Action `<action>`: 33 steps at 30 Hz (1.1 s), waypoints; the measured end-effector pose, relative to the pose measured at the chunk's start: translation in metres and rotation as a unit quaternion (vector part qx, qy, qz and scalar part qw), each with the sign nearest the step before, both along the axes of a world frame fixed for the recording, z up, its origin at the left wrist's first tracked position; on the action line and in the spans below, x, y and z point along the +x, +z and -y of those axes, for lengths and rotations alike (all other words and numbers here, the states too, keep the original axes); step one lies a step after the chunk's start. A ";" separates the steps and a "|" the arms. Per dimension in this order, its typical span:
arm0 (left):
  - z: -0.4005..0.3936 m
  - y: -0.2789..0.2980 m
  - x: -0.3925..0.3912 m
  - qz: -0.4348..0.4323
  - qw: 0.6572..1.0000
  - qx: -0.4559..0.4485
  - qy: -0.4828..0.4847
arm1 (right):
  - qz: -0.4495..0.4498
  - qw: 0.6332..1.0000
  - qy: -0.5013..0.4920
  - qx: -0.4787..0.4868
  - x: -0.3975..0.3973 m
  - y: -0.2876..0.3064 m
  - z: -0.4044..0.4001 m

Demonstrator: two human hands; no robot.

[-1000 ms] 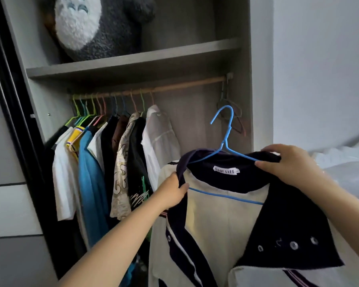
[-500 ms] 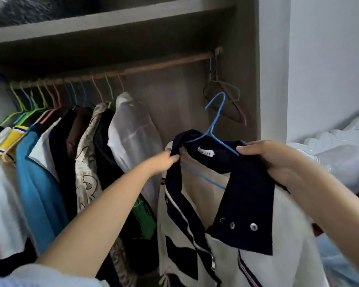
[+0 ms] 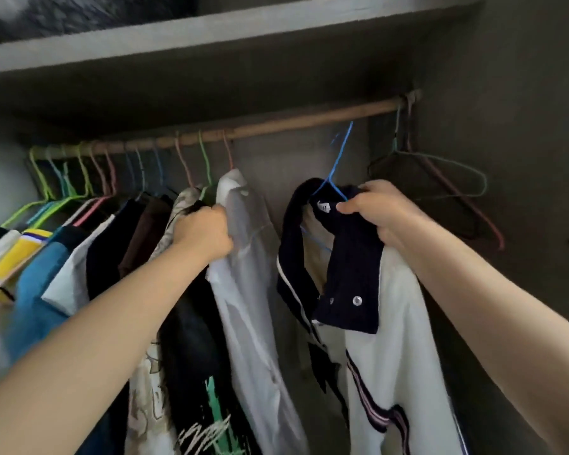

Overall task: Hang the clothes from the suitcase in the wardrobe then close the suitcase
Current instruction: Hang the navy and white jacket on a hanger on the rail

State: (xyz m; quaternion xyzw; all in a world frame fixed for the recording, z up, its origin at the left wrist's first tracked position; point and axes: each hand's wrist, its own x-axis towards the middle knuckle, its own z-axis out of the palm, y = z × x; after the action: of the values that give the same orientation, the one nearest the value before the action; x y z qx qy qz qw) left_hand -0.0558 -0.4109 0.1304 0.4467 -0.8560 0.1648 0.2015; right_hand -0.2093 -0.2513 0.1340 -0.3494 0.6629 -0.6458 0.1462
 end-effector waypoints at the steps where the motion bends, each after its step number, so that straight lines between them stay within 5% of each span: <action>1: 0.004 0.003 0.002 0.013 1.000 0.005 -0.001 | -0.028 1.000 -0.013 0.004 0.001 0.010 0.009; 12: 0.048 0.019 0.026 0.048 0.992 0.041 -0.112 | -0.324 0.923 -0.125 0.166 0.024 0.048 0.129; 24: 0.049 0.008 0.026 0.020 0.989 -0.002 -0.146 | -0.443 0.828 -0.136 0.315 0.042 0.032 0.155; 33: 0.047 0.005 0.026 0.027 0.993 -0.015 -0.117 | -0.476 0.817 -0.139 0.293 0.065 0.031 0.158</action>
State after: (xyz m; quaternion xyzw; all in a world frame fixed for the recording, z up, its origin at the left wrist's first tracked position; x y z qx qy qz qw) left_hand -0.0301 -0.4575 0.1357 0.3362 -0.9049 0.1649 0.2025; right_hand -0.1442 -0.4096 0.1647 -0.4581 0.8494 -0.1870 -0.1837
